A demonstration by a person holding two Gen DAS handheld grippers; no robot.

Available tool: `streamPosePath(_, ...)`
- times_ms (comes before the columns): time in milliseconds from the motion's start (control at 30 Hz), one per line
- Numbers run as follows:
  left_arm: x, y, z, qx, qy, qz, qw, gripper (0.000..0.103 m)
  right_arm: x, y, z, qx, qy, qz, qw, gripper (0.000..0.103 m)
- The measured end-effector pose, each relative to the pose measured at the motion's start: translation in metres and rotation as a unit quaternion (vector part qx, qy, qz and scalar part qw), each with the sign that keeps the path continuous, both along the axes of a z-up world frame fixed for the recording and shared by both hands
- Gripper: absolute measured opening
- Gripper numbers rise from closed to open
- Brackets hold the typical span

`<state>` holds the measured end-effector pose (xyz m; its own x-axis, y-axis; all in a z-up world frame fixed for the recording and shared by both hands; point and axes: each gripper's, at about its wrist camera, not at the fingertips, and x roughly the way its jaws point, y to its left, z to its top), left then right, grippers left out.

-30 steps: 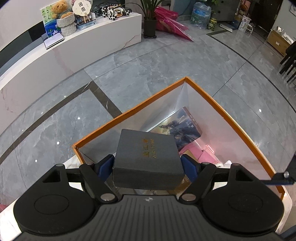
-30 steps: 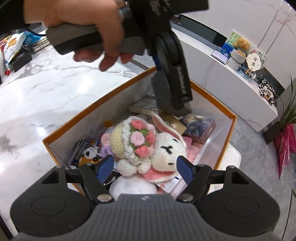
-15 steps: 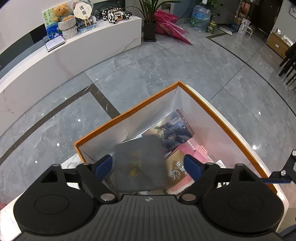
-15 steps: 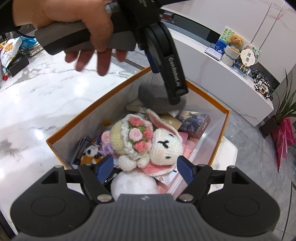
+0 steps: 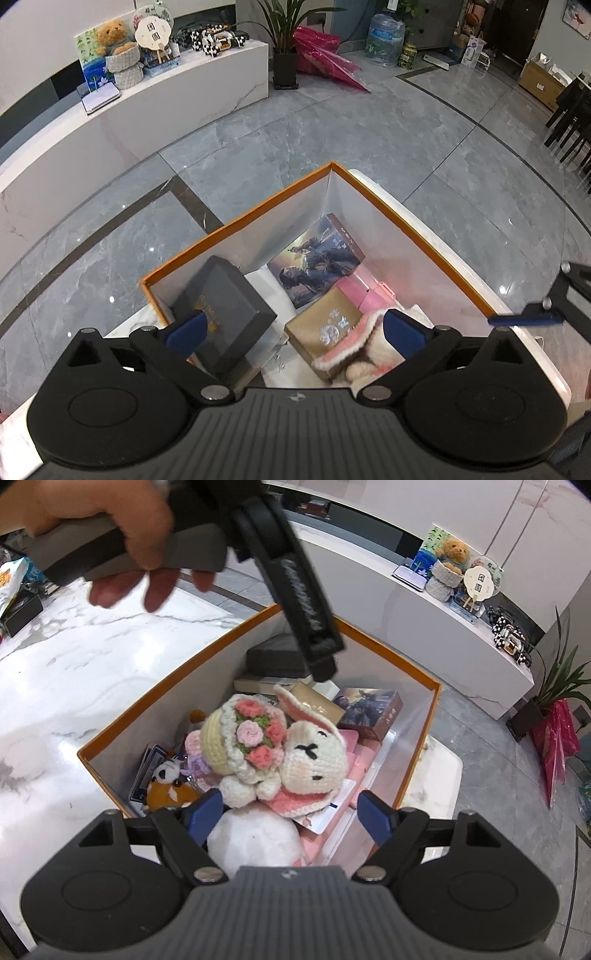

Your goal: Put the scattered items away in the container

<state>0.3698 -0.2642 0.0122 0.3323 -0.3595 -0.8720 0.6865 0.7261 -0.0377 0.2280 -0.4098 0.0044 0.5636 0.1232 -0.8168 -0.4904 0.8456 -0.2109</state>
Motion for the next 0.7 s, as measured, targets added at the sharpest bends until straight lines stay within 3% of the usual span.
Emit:
streamPosePath(167,-0.014,0.013,0.016,-0.003,-0.017,0.002,0.9998,0.103,-0.001,-0.001,0.006,-0.007,-0.006,-0.028,1.000,0.084)
streamPosePath(400,-0.054,0.040,0.051,-0.060,-0.043,0.018,0.9971,0.103,-0.009,-0.008,0.026,0.022,-0.020,-0.101,0.994,0.090)
streamPosePath(700,-0.103,0.065,0.078,-0.085,-0.078,0.039,0.9925,0.103,-0.041,-0.002,0.048,0.040,-0.053,-0.148,0.987,0.095)
